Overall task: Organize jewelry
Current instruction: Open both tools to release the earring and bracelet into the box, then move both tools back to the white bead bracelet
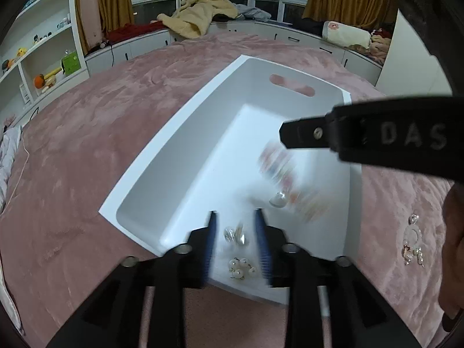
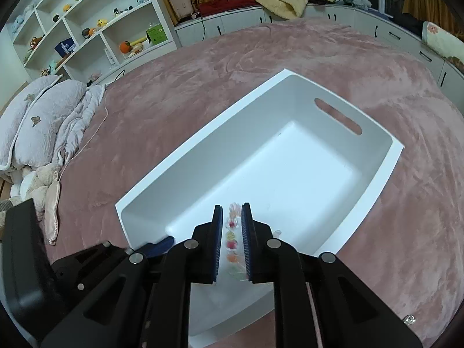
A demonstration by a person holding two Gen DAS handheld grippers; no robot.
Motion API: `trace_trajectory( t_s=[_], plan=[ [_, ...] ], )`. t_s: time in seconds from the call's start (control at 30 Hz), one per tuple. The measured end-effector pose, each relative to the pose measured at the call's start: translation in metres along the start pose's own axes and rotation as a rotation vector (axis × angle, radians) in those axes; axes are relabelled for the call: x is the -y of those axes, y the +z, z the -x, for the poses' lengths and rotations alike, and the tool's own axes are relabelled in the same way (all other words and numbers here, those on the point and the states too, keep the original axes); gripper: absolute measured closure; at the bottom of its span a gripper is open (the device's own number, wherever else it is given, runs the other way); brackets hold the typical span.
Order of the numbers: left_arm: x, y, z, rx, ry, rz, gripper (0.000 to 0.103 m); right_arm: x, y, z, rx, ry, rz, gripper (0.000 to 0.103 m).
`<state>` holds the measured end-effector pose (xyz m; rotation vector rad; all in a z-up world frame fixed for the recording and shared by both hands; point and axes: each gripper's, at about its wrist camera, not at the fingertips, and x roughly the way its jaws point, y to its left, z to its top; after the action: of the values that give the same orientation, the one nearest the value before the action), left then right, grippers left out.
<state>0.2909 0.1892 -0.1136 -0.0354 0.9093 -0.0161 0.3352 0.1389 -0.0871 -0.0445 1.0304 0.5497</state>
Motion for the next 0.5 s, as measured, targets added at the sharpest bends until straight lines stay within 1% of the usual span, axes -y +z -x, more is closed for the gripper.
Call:
trace_trajectory(
  t_s=[0.03,0.07,0.1,0.17,0.2,0.23,0.27,0.3,0.33,0.4,0.47,0.5],
  plan=[
    [0.000,0.000,0.003,0.010,-0.008,0.003,0.052,0.003,-0.001,-0.001,-0.005,0.013,-0.015,0.070],
    [0.000,0.000,0.005,0.017,-0.009,0.005,0.050,0.006,-0.001,0.000,-0.001,0.014,-0.025,0.055],
    [0.000,0.000,0.006,0.019,-0.008,0.007,0.049,0.008,-0.002,0.003,0.012,0.014,-0.034,0.053],
    [-0.003,0.001,0.008,0.021,-0.026,0.017,0.046,0.015,-0.003,0.009,0.032,0.032,-0.062,0.052],
    [-0.004,0.000,0.009,0.023,-0.036,0.023,0.042,0.021,-0.003,0.014,0.043,0.041,-0.082,0.050],
    [-0.006,0.000,0.009,0.024,-0.049,0.031,0.032,0.024,-0.004,0.017,0.052,0.041,-0.088,0.040],
    [-0.008,0.000,0.011,0.026,-0.069,0.046,0.025,0.028,-0.004,0.022,0.063,0.039,-0.095,0.030],
    [-0.011,-0.001,0.014,0.039,-0.093,0.064,0.017,0.034,-0.005,0.028,0.078,0.041,-0.109,0.028],
    [-0.013,-0.001,0.017,0.050,-0.107,0.080,0.015,0.038,-0.006,0.032,0.085,0.041,-0.119,0.027],
    [-0.016,0.001,0.020,0.056,-0.131,0.103,0.011,0.051,-0.010,0.042,0.103,0.043,-0.142,0.025],
    [-0.019,0.002,0.023,0.060,-0.168,0.129,0.011,0.065,-0.014,0.053,0.120,0.036,-0.163,0.023],
    [-0.018,0.003,0.024,0.062,-0.175,0.129,0.011,0.071,-0.016,0.056,0.123,0.032,-0.172,0.022]
  ],
)
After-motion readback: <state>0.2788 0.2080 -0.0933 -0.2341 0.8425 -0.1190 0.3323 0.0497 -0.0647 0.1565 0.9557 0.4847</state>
